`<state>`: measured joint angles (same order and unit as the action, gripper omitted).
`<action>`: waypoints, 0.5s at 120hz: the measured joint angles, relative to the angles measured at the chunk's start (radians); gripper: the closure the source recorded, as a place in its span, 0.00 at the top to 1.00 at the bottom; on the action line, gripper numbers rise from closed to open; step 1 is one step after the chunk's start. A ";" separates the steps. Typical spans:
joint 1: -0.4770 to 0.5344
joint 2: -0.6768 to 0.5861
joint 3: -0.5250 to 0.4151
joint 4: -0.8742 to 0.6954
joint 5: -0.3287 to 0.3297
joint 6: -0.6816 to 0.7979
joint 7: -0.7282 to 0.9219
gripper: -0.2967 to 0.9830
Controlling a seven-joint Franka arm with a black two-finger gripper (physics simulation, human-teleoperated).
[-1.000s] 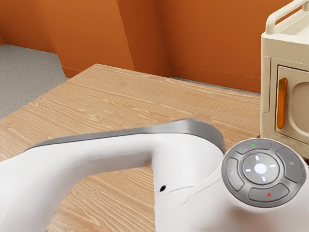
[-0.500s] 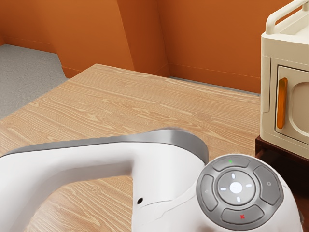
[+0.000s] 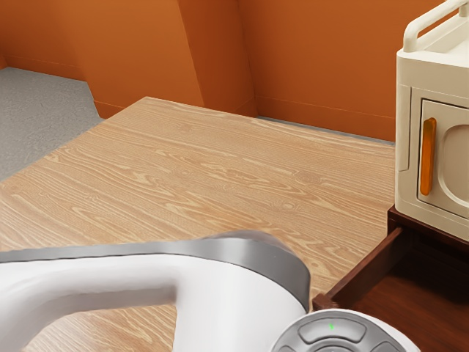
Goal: Pull the drawer handle with one arm to open the drawer
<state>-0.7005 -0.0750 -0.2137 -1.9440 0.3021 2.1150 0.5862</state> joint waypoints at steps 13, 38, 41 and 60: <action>0.001 -0.018 0.003 -0.017 0.001 -0.002 -0.009 0.75; 0.007 -0.048 0.008 -0.036 0.000 -0.007 -0.022 0.76; 0.007 -0.050 0.008 -0.037 0.000 -0.008 -0.024 0.76; 0.007 -0.088 0.012 -0.027 0.003 -0.020 -0.031 0.76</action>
<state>-0.6937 -0.1627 -0.2015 -1.9709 0.3052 2.0954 0.5556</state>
